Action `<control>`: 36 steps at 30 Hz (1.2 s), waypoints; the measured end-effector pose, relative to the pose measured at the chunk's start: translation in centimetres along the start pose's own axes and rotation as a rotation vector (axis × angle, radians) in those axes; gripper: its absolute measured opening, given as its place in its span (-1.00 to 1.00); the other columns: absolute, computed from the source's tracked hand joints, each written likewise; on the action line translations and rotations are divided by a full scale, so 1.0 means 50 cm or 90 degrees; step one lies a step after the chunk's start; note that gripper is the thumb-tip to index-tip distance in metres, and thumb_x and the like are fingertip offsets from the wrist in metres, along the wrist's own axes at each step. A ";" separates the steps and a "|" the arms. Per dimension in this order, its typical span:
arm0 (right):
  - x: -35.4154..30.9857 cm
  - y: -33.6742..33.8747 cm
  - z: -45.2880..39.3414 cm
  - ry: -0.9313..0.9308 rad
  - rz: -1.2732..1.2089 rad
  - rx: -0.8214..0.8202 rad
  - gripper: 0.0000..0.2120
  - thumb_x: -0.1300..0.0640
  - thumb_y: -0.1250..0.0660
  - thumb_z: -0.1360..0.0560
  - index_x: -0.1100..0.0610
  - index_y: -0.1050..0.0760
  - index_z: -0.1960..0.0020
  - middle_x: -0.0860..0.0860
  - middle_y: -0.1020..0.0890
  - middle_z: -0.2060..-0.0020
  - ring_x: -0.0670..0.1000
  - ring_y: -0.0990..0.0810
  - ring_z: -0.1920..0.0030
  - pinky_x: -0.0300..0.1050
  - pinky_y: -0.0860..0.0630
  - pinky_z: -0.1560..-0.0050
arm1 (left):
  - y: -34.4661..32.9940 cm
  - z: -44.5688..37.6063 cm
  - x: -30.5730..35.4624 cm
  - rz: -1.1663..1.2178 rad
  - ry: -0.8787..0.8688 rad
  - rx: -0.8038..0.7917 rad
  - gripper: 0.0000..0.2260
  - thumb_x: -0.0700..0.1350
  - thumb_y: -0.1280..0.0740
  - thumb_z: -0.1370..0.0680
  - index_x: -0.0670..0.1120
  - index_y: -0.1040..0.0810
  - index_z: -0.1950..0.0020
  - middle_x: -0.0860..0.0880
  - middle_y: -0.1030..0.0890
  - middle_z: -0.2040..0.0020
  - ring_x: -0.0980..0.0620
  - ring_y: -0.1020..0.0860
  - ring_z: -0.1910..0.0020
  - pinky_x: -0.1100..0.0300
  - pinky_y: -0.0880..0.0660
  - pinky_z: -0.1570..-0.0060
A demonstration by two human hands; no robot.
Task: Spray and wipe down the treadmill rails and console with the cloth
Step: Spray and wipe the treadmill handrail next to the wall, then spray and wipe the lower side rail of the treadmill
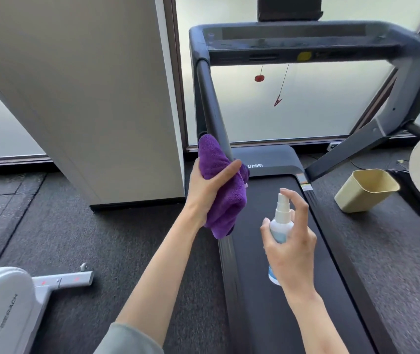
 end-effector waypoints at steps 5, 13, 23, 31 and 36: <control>-0.003 -0.002 0.006 -0.011 0.003 0.008 -0.40 0.34 -0.42 -0.47 -0.12 -0.30 -0.33 -0.12 -0.47 0.33 0.01 -0.50 0.37 0.00 -0.56 0.35 | 0.027 0.063 -0.093 -0.100 -0.024 0.030 -0.45 0.11 -0.50 -0.18 -0.05 -0.51 -0.10 0.12 -0.67 0.11 0.19 -0.63 0.12 0.34 -0.50 0.07; -0.034 -0.023 0.018 0.010 0.008 0.009 -0.38 0.35 -0.43 -0.45 -0.12 -0.31 -0.33 -0.11 -0.46 0.32 0.02 -0.48 0.33 -0.16 -0.52 0.32 | 0.084 0.080 -0.100 -0.193 -0.054 -0.001 -0.39 0.16 -0.61 -0.14 0.09 -0.49 -0.11 0.13 -0.64 0.05 0.10 -0.61 0.05 0.24 -0.53 0.01; -0.174 -0.173 0.004 0.050 0.140 0.076 -0.40 0.32 -0.43 -0.47 -0.10 -0.27 -0.35 -0.11 -0.49 0.18 -0.03 -0.50 0.30 -0.19 -0.50 0.23 | 0.278 -0.039 -0.035 -0.204 -0.018 -0.023 -0.34 0.28 -0.57 -0.12 0.09 -0.48 -0.12 0.16 -0.62 0.03 0.21 -0.61 0.05 0.31 -0.54 0.06; -0.253 -0.342 -0.008 -0.042 0.246 0.153 -0.45 0.24 -0.46 -0.49 0.05 -0.33 -0.40 0.10 -0.63 -0.09 0.12 -0.64 0.05 0.11 -0.65 0.09 | 0.419 -0.165 0.021 -0.240 0.028 -0.133 -0.41 0.34 -0.53 -0.12 0.17 -0.44 -0.03 0.18 -0.60 0.04 0.31 -0.58 0.13 0.39 -0.48 0.14; -0.247 -0.418 -0.029 -0.102 0.272 0.188 -0.40 0.26 -0.41 -0.48 -0.04 -0.24 -0.40 0.04 -0.57 0.07 0.05 -0.54 0.24 -0.13 -0.53 0.20 | 0.443 -0.262 0.030 -0.252 0.024 -0.211 -0.42 0.37 -0.51 -0.13 0.20 -0.43 -0.03 0.23 -0.59 0.05 0.35 -0.57 0.13 0.46 -0.45 0.20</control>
Point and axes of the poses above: each hand's wrist, its own z-axis away from the middle knuckle, its own y-axis out of the back of the hand, x = y × z, the point moved 4 cm from there along -z, towards the middle knuckle
